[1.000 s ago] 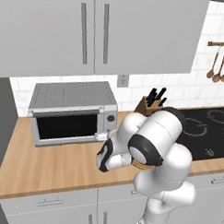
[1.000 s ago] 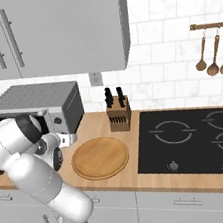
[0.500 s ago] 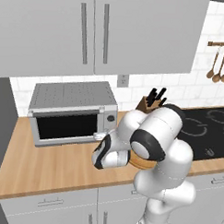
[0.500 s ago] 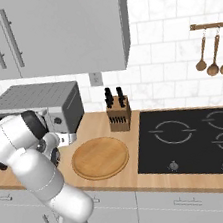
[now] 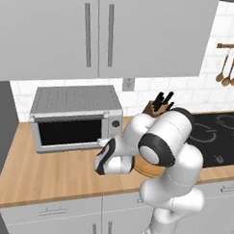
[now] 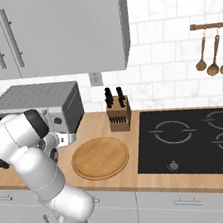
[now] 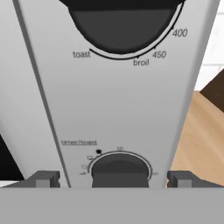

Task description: Pick up the kebab skewer and baguette bread, and place them inside the toaster oven. Close the toaster oven door and start by setting the timer.

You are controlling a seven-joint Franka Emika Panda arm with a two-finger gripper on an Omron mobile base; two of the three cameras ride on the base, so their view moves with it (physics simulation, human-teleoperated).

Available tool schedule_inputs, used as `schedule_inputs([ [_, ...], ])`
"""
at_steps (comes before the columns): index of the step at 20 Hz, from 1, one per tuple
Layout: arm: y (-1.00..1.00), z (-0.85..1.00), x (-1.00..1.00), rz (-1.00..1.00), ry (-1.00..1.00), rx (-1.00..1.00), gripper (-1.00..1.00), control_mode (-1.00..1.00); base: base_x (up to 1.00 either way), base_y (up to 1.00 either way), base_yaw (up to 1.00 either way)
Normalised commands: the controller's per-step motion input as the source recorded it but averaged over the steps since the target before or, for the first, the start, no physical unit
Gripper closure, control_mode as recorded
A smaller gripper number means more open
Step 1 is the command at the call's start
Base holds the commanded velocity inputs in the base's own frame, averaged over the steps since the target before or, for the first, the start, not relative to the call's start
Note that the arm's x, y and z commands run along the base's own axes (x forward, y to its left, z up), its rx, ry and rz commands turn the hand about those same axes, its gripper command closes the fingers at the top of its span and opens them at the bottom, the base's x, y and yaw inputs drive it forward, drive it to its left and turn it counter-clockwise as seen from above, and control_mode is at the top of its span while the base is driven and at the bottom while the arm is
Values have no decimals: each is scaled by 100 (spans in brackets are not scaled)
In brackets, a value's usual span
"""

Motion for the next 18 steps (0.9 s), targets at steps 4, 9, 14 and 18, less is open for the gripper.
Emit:
schedule_inputs([
  [4, 0, 0, 0, 0, 0, 0, -100, -100, 0, 0, 0],
  [9, 0, 0, 0, 0, 0, 0, -100, -100, 0, 0, 0],
  [14, 0, 0, 0, 0, 0, 0, 100, -100, 0, 0, 0],
  [18, 0, 0, 0, 0, 0, 0, 100, -100, 0, 0, 0],
])
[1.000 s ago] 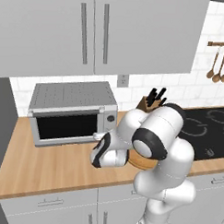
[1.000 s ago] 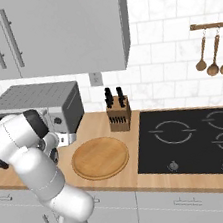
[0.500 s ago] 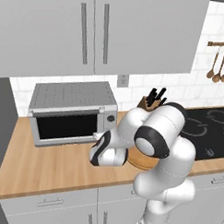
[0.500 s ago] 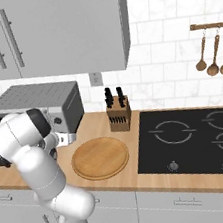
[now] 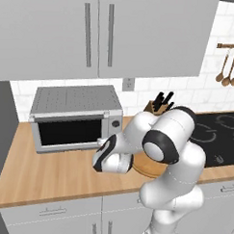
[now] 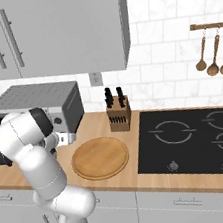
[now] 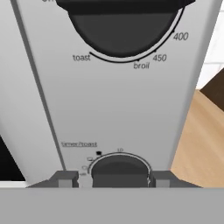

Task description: Pick up the kebab skewer and baguette bread, and place them inside the toaster oven. Close the toaster oven door and start by setting the timer.

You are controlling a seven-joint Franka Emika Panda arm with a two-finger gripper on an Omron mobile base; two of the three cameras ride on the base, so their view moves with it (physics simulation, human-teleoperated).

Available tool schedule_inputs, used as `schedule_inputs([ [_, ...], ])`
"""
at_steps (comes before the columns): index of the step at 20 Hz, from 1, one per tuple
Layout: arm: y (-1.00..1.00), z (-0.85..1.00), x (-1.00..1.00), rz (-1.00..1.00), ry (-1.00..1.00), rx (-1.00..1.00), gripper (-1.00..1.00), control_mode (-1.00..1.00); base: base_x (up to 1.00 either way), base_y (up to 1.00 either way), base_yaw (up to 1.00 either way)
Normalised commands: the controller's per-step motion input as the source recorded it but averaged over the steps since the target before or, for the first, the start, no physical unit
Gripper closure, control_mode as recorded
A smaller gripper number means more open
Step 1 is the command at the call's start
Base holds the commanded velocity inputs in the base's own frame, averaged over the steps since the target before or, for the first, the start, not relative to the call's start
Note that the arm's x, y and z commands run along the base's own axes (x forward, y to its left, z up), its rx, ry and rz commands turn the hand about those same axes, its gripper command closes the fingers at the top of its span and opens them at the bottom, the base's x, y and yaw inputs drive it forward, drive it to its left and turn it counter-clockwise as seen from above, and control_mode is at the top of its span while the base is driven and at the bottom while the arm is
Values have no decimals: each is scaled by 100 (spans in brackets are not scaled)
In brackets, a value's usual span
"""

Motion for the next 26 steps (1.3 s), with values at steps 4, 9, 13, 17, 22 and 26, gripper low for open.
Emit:
schedule_inputs([
  [4, 0, 0, 0, 0, 0, 0, 100, -100, 0, 0, 0],
  [9, 0, 0, 0, 0, 0, 0, 100, -100, 0, 0, 0],
  [13, 0, 0, 0, 0, 0, 0, 100, -100, 0, 0, 0],
  [17, 0, 0, 0, 0, 0, 0, 100, -100, 0, 0, 0],
  [22, 0, -4, 0, 0, -1, 5, 100, -100, 0, 0, 0],
  [26, 0, -1, 0, 0, 0, 10, 100, -100, 0, 0, 0],
])
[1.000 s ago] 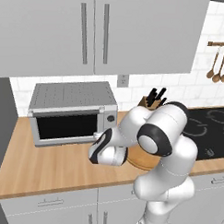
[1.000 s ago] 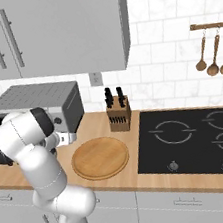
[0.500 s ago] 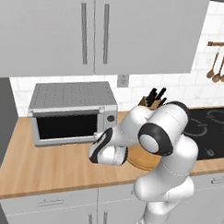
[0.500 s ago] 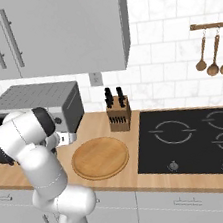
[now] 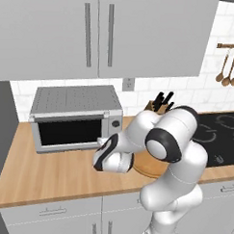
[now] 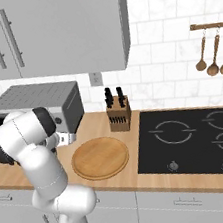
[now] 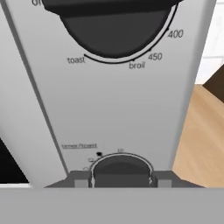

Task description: Pick up the kebab skewer and baguette bread, and place them inside the toaster oven. Close the toaster oven door and start by setting the timer.

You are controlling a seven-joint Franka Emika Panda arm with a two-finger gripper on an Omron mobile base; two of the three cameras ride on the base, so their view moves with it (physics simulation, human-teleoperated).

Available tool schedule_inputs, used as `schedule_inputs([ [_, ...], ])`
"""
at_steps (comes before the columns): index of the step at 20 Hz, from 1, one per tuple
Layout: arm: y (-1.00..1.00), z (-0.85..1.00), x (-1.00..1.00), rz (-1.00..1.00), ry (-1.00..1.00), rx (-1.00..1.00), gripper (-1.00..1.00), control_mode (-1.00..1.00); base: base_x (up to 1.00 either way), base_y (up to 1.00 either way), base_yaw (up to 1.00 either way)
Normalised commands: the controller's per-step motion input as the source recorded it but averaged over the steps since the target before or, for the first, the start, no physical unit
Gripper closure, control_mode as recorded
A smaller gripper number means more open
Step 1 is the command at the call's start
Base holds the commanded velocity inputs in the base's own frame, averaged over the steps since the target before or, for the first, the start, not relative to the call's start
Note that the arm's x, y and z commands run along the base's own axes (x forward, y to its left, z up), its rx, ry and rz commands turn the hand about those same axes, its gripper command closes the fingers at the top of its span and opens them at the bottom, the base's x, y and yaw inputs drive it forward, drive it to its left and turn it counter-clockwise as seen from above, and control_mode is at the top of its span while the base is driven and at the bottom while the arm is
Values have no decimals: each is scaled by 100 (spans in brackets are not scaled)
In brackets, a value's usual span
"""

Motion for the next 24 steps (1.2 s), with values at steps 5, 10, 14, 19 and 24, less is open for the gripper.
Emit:
schedule_inputs([
  [5, 0, 0, 0, 0, -1, 13, 100, -100, 0, 0, 0],
  [10, 0, 0, 0, 0, 0, 13, 100, -100, 0, 0, 0],
  [14, 0, 0, 0, 0, 0, 14, 100, -100, 0, 0, 0],
  [19, 0, 0, 0, 0, -1, 11, 100, -100, 0, 0, 0],
  [24, 0, 0, 0, 0, 0, 11, 100, -100, 0, 0, 0],
])
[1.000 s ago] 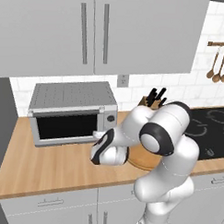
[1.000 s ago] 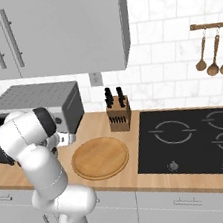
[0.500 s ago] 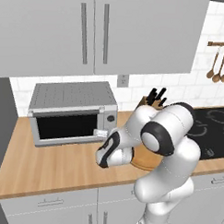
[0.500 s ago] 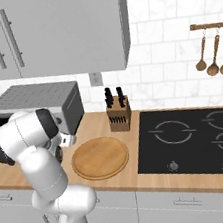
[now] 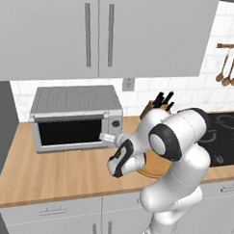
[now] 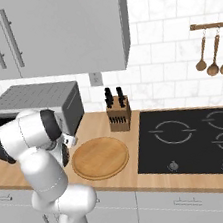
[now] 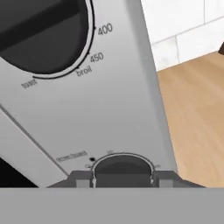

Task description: Pick up the kebab skewer and baguette bread, and place them inside the toaster oven. Close the toaster oven door and start by setting the timer.

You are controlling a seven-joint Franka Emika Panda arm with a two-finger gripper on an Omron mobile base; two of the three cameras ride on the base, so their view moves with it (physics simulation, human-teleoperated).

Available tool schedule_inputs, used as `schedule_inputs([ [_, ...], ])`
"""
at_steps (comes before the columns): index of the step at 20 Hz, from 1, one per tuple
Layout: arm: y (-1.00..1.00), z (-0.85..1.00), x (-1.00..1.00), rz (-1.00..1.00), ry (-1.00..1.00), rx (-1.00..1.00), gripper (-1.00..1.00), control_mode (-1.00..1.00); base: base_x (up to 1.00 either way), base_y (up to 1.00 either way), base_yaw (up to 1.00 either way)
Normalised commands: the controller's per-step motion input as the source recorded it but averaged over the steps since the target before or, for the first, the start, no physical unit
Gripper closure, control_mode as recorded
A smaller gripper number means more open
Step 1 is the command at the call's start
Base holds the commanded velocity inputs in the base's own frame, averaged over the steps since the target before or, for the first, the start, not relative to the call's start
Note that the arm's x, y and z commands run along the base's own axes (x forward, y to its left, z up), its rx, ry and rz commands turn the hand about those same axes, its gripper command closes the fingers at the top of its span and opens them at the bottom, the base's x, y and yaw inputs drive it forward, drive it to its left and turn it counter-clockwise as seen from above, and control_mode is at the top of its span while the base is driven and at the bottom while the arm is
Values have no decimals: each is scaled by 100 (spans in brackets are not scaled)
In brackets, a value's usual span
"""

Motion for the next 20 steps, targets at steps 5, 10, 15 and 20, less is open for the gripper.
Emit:
schedule_inputs([
  [5, 0, 0, 0, 0, 0, 12, 100, -100, 0, 0, 0],
  [10, 0, 0, 0, 0, 0, 12, 100, -100, 0, 0, 0],
  [15, 0, 0, 0, 0, 0, 12, 100, -100, 0, 0, 0],
  [20, 0, -2, 0, 0, 0, 12, 100, -100, 0, 0, 0],
])
